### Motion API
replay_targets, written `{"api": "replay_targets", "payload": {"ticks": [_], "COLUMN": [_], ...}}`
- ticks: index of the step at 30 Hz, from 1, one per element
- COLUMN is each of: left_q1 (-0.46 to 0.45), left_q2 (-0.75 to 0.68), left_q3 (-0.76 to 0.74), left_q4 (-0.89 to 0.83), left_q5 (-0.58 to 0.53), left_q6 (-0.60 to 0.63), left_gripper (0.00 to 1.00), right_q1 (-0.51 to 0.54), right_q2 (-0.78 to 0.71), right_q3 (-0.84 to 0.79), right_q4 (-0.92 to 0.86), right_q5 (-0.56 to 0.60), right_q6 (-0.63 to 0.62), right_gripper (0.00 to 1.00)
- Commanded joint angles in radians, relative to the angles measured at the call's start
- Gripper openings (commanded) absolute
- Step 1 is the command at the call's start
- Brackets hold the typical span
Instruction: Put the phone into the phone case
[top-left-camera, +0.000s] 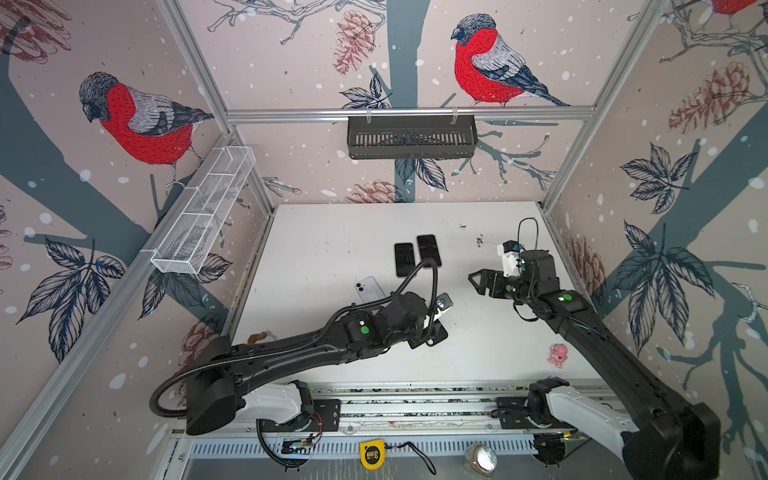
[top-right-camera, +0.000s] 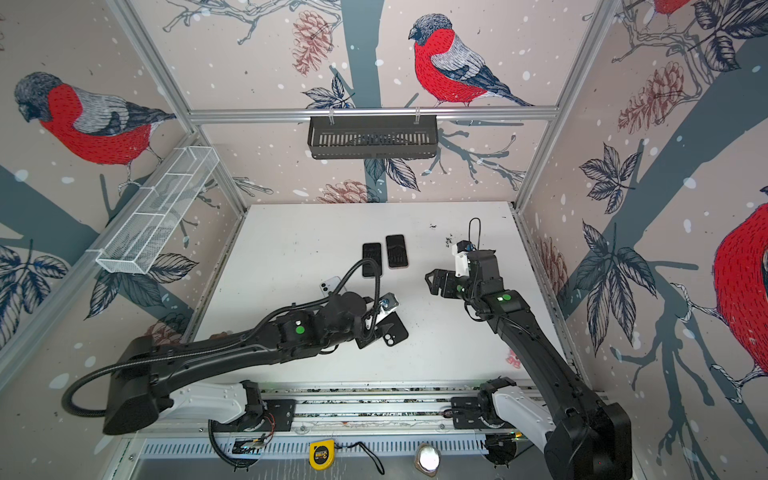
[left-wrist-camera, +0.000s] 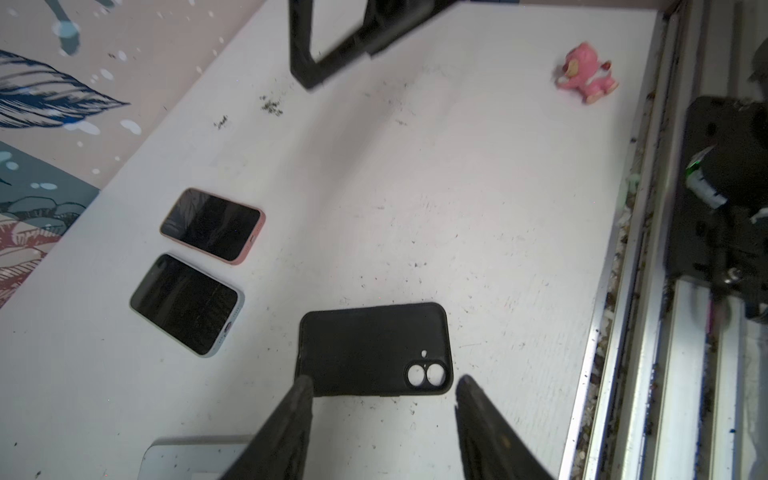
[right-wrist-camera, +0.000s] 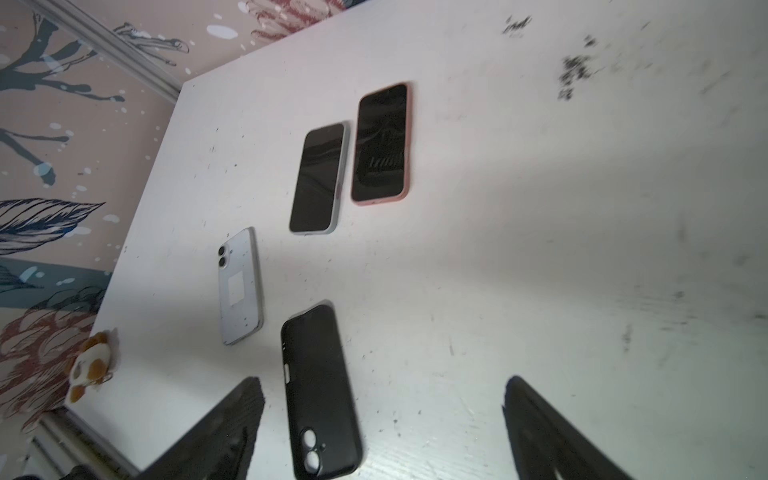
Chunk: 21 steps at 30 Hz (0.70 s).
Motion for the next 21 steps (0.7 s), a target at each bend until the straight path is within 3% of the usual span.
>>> {"api": "replay_targets", "payload": {"ticks": [1,4,7,9,10,16,21], "left_q1": [0.062,0.189,0.204,0.204,0.204,0.204,0.204], "left_q2": [-0.104,-0.206,-0.317,-0.387,-0.427,-0.657,-0.787], "left_q3": [0.005,0.047,0.05,0.042,0.027,-0.048,-0.112], "left_q4": [0.061,-0.04,-0.127,-0.194,-0.216,-0.322,-0.328], "left_q5": [0.049,0.141,0.127,0.128,0.127,0.078,0.116], "left_q6": [-0.089,-0.214,-0.296,-0.347,-0.372,-0.495,-0.53], "left_gripper": [0.57,0.55,0.55,0.55,0.54,0.5,0.49], "right_q1": [0.08,0.204,0.326,0.377,0.401,0.466,0.469], "right_q2": [0.071,0.208,0.375,0.49,0.544,0.782,0.879], "right_q3": [0.023,0.094,0.19,0.274,0.31,0.492,0.582], "right_q4": [0.04,-0.019,-0.101,-0.166,-0.183,-0.248,-0.26], "right_q5": [-0.065,-0.003,0.138,0.228,0.267,0.394,0.371], "right_q6": [-0.023,-0.077,-0.13,-0.158,-0.175,-0.3,-0.361], "right_gripper": [0.9,0.88,0.81,0.67,0.66,0.66,0.67]}}
